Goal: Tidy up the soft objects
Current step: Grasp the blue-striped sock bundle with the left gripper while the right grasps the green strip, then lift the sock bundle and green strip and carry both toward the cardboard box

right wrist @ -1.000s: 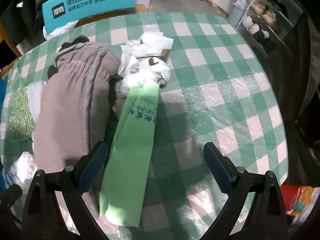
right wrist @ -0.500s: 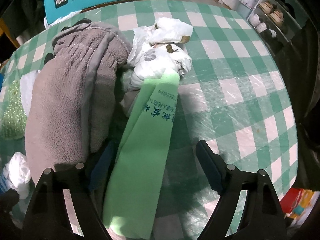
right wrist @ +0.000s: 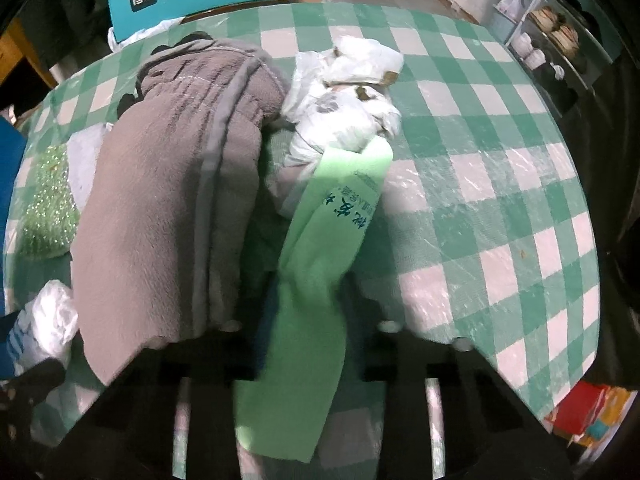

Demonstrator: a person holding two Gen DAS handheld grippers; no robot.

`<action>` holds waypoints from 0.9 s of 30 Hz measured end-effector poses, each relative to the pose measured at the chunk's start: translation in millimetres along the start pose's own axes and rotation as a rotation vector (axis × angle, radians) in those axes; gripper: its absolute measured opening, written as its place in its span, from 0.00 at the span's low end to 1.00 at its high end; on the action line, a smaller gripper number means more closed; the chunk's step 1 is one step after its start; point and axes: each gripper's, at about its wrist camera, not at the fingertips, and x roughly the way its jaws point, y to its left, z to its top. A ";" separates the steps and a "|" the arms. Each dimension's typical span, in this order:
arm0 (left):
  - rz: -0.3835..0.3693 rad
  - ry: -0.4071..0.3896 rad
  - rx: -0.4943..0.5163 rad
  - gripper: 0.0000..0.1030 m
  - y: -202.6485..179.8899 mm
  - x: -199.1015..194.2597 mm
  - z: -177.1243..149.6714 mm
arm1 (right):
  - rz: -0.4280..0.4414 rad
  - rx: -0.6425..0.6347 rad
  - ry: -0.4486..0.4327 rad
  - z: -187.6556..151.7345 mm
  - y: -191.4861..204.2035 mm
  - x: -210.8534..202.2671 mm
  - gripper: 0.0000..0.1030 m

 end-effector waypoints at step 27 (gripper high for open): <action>-0.037 -0.162 -0.036 0.42 19.8 -61.6 -11.5 | 0.057 0.024 -0.133 -1.9 -9.0 -66.8 0.11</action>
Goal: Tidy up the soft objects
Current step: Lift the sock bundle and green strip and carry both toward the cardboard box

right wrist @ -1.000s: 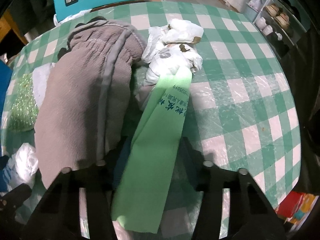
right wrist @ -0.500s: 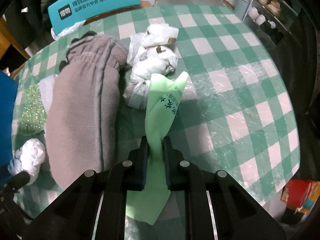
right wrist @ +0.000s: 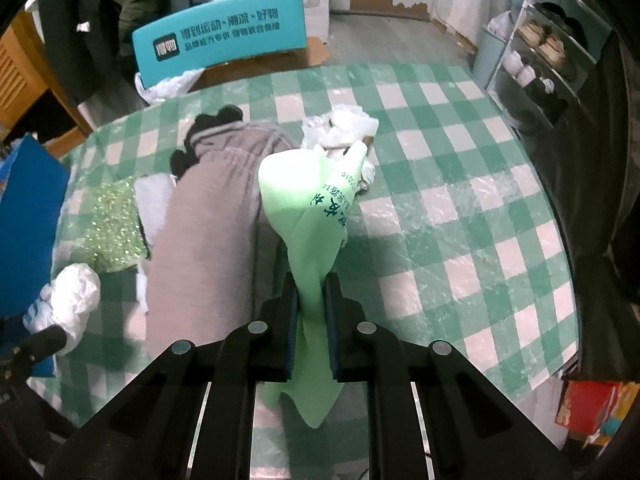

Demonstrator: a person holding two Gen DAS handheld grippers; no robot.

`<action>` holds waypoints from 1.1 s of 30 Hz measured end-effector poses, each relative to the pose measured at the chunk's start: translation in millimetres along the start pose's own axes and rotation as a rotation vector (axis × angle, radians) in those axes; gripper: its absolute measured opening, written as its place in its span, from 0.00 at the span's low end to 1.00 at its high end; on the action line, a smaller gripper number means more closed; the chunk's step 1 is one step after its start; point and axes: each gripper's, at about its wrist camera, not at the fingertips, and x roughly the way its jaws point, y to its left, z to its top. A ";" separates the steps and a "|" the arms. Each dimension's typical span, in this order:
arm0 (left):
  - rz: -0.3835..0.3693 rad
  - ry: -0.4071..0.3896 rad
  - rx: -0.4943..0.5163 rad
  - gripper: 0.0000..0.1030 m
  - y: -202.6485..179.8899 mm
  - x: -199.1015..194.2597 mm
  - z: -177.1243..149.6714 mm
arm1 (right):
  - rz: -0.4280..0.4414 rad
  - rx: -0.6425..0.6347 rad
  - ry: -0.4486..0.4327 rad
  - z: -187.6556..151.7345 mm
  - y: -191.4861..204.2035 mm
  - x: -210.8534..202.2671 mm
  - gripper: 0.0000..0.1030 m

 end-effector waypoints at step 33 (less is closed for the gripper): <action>0.046 -0.200 -0.029 0.42 23.9 -79.1 7.3 | 0.124 -0.110 -0.137 13.3 53.1 -72.9 0.11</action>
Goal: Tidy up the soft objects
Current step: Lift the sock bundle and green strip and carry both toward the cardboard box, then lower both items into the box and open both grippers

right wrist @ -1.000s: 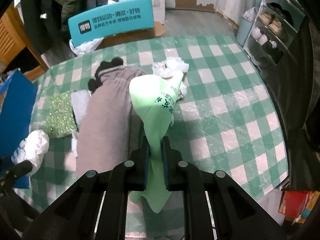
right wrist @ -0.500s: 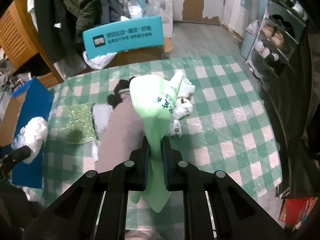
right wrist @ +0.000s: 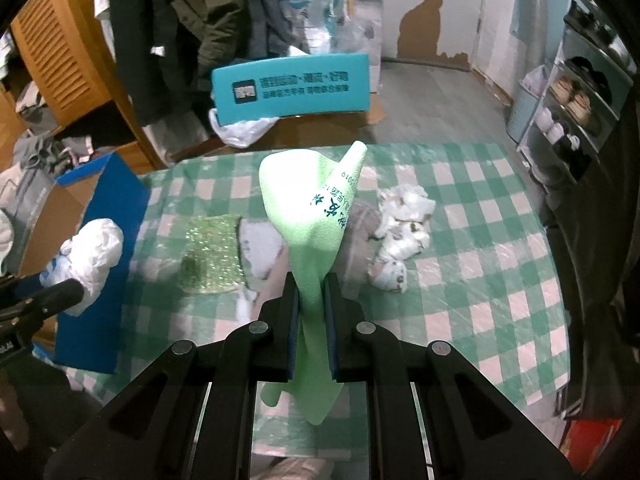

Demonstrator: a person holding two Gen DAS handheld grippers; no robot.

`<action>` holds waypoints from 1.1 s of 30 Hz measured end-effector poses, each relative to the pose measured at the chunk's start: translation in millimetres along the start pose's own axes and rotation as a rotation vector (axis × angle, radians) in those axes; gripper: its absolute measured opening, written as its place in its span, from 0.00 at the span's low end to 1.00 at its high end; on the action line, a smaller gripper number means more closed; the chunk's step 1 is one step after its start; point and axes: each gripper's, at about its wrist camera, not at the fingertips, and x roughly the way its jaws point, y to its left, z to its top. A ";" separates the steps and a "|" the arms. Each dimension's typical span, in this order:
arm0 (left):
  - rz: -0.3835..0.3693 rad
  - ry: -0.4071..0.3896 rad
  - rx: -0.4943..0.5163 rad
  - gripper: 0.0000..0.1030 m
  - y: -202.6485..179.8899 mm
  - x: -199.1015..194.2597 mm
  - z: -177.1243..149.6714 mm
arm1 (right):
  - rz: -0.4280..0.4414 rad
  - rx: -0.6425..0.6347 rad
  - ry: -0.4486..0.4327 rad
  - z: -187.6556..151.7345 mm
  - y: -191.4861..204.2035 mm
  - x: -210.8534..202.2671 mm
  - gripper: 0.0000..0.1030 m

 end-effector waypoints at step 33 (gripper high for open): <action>0.061 -0.094 -0.131 0.42 83.5 -49.5 -10.0 | 0.165 -0.160 -0.026 39.2 133.4 -14.5 0.11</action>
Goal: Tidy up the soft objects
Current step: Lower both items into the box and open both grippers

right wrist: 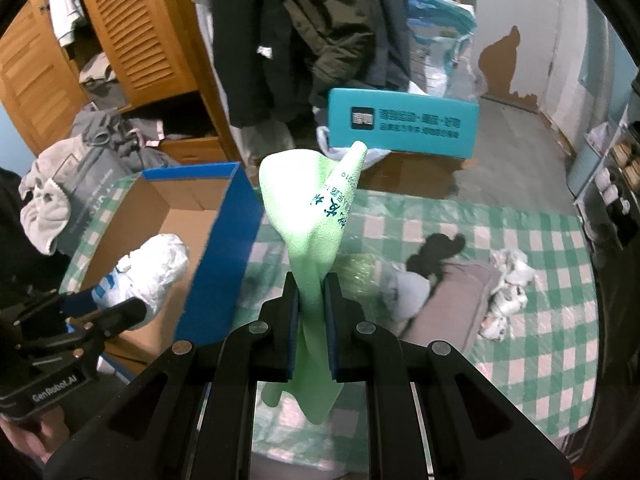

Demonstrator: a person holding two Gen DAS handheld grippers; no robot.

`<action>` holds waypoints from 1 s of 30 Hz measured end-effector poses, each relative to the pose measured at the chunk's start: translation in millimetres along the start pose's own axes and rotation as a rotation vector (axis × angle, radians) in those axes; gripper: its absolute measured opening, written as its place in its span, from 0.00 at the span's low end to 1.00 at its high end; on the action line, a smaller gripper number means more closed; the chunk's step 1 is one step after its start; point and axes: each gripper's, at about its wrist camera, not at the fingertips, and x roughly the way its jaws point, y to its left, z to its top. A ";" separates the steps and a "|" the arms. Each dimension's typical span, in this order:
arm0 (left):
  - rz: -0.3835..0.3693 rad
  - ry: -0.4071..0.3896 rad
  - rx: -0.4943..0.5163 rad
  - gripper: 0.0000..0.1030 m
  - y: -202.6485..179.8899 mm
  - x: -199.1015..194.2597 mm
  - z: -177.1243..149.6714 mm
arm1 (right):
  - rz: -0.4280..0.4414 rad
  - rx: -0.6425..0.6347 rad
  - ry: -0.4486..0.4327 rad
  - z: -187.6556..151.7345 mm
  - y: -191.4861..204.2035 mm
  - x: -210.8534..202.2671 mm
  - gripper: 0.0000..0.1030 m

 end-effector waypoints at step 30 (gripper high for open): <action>0.096 -0.017 -0.171 0.42 98.3 -13.5 -2.7 | 0.145 -0.126 0.030 34.2 122.8 33.6 0.11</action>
